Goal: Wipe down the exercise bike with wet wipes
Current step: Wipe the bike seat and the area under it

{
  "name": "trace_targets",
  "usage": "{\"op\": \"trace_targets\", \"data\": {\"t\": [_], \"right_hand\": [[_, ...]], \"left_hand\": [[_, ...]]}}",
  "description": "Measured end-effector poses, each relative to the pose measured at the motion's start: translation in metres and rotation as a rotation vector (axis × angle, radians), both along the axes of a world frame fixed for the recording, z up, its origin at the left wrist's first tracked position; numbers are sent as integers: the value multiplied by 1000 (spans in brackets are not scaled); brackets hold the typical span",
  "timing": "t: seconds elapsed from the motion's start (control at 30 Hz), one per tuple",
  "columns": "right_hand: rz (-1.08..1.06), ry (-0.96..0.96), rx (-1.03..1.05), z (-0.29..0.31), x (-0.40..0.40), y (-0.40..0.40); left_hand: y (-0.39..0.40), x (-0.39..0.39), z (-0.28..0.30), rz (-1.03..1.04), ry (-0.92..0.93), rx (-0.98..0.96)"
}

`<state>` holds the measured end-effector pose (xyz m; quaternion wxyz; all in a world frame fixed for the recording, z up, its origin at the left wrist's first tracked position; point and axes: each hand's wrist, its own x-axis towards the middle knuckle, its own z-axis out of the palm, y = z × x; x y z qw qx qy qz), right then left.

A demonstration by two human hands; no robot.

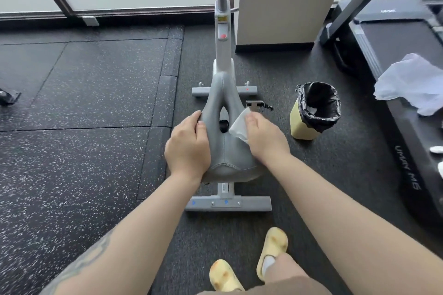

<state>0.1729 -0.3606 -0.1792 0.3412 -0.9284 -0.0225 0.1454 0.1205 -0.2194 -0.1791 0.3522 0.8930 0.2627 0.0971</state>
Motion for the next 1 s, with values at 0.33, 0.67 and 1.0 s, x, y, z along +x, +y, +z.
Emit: {"op": "trace_targets", "data": {"t": [0.33,0.67,1.0], "right_hand": [[118,-511,-405,-13,-57,51],[261,-625,-193,-32,-73,-7],[-801,306,672,-12,-30,9]], "left_hand": [[4,2,3,77,-71,-304],[6,2,-6,39,-35,-90],[0,5,0,-305,29,323]]}}
